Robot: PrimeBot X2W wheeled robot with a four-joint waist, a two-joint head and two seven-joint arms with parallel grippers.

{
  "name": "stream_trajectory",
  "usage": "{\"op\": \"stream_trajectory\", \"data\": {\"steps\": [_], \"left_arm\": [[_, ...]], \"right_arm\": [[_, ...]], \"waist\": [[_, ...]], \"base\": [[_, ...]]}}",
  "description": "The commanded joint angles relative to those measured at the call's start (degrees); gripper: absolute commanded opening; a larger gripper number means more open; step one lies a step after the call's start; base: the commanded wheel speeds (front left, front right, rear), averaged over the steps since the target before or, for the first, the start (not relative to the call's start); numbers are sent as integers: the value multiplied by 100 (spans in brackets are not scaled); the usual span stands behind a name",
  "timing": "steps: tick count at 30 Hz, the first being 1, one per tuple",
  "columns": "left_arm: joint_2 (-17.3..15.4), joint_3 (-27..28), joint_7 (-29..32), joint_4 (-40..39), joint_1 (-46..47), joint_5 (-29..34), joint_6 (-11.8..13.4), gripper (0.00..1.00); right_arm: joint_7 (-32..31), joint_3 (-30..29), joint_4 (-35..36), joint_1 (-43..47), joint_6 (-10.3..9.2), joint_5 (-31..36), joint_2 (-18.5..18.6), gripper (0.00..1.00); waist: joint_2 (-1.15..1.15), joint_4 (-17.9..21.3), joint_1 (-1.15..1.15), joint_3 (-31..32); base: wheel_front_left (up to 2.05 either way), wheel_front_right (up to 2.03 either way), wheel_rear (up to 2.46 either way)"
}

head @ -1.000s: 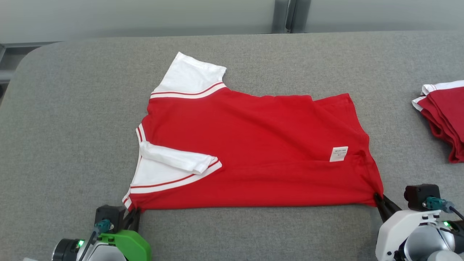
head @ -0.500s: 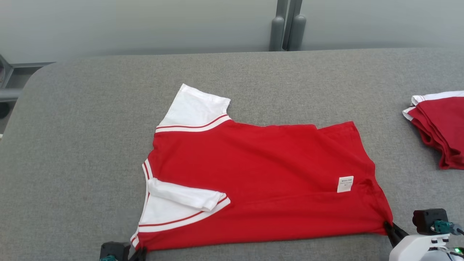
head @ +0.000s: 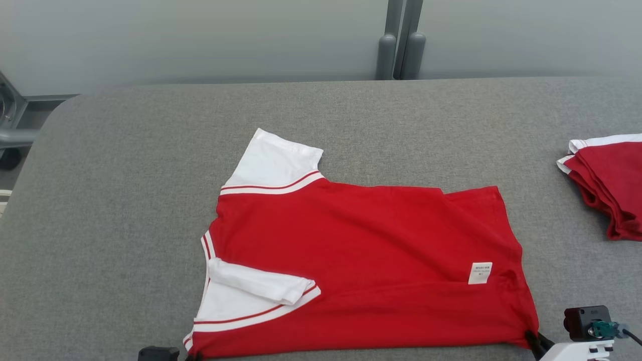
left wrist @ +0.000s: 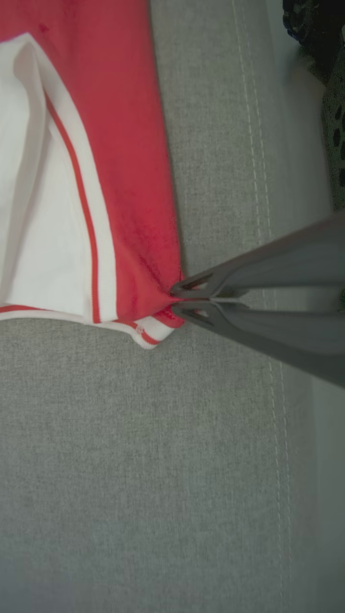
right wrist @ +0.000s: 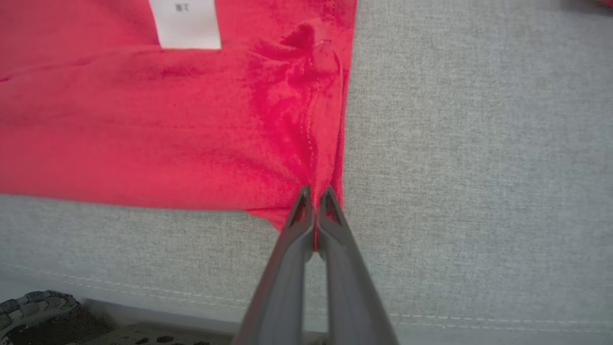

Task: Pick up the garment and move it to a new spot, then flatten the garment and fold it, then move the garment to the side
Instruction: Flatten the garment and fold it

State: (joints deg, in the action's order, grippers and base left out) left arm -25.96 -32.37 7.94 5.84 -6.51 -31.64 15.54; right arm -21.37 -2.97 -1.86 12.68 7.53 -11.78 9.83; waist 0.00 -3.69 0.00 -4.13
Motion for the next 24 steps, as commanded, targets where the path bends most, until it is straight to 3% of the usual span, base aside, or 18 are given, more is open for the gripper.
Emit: {"op": "stream_trajectory", "data": {"steps": [1, 2, 15, 19, 24], "left_arm": [[-16, 12, -46, 26, -38, 13, -24, 100], [2, 29, -93, 45, -41, -1, -13, 100], [296, 590, -1574, 205, 286, -191, -131, 100], [492, 894, -2079, 203, 393, -338, -189, 100], [665, 1152, -2273, 120, 457, -311, -315, 100]], "right_arm": [[-15, 5, -9, 80, -10, -43, 0, 48], [-21, -10, -11, 99, -9, -53, -11, 100], [761, -527, 247, 238, -9, 295, -283, 100], [1168, -461, 338, 71, -9, 240, -448, 100], [1766, -289, 297, -137, -9, 1, -588, 100]], "waist": [[0, 5, 0, 23], [0, 10, 0, 38], [0, -104, 0, 479], [0, -125, 0, 574], [0, -120, 0, 691]], "base": [[0, 0, 0], [0, 0, 0], [0, 0, 0], [0, 0, 0], [0, 0, 0]]}}
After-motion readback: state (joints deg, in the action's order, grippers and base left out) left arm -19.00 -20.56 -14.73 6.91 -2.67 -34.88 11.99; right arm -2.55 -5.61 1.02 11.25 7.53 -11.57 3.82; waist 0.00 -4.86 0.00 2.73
